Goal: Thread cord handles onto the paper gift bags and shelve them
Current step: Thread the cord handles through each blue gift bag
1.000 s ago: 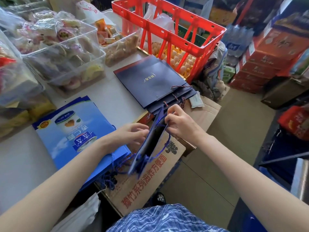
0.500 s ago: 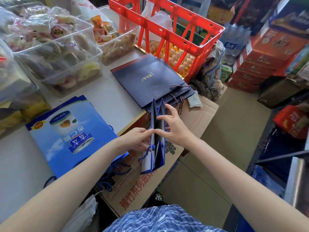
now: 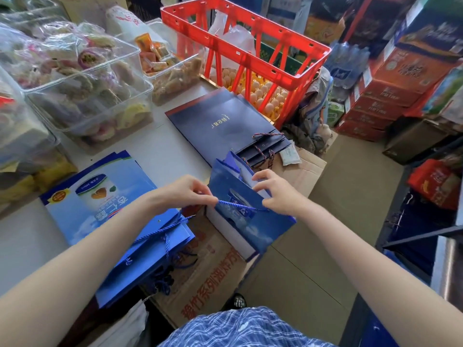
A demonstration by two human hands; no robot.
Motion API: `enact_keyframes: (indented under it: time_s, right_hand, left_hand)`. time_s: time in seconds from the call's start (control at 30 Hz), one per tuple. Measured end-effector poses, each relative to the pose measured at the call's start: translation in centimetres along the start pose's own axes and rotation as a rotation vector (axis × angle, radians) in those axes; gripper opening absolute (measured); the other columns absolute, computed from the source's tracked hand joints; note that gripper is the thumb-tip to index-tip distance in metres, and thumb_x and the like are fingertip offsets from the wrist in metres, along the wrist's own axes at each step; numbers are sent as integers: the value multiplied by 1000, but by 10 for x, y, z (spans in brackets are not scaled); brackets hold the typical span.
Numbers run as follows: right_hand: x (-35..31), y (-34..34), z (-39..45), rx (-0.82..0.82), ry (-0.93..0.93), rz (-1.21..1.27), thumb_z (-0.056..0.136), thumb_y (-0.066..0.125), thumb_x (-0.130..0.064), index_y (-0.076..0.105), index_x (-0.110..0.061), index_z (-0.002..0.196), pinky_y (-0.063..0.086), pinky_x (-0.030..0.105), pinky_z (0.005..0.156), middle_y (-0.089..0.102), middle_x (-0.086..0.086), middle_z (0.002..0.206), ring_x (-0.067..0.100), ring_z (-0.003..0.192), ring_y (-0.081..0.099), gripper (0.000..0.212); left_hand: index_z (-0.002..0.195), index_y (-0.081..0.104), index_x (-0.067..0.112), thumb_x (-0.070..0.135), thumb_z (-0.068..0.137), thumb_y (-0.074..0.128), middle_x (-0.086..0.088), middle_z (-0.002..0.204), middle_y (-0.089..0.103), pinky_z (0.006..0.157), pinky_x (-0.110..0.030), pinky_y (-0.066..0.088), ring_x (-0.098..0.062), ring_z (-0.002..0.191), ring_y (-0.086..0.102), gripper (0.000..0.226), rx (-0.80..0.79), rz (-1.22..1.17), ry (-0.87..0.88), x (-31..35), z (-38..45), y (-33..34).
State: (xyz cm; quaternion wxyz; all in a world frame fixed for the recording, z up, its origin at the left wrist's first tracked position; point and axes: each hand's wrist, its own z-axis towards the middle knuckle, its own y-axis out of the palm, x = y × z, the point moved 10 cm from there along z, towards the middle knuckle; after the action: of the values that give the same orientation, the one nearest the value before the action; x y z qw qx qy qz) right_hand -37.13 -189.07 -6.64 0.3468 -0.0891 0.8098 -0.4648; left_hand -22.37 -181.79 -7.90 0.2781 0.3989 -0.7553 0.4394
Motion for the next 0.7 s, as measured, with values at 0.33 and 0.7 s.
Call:
enact_keyframes:
  time_s: [0.33, 0.7]
  right_hand:
    - [3, -17, 17, 47, -73, -188, 84, 38, 15, 68, -11, 113, 33, 27, 97, 58, 4, 123, 27, 111, 43, 49]
    - [0, -41, 33, 26, -62, -114, 83, 38, 14, 68, -4, 110, 30, 12, 81, 64, 12, 118, 27, 113, 54, 44]
  left_hand:
    - [81, 72, 13, 36, 87, 60, 11, 119, 52, 76, -26, 43, -11, 79, 56, 26, 327, 357, 441, 35, -4, -16]
    - [74, 72, 15, 28, 82, 60, 6, 116, 46, 59, -27, 50, -13, 78, 56, 19, 397, 671, 689, 61, -12, 5]
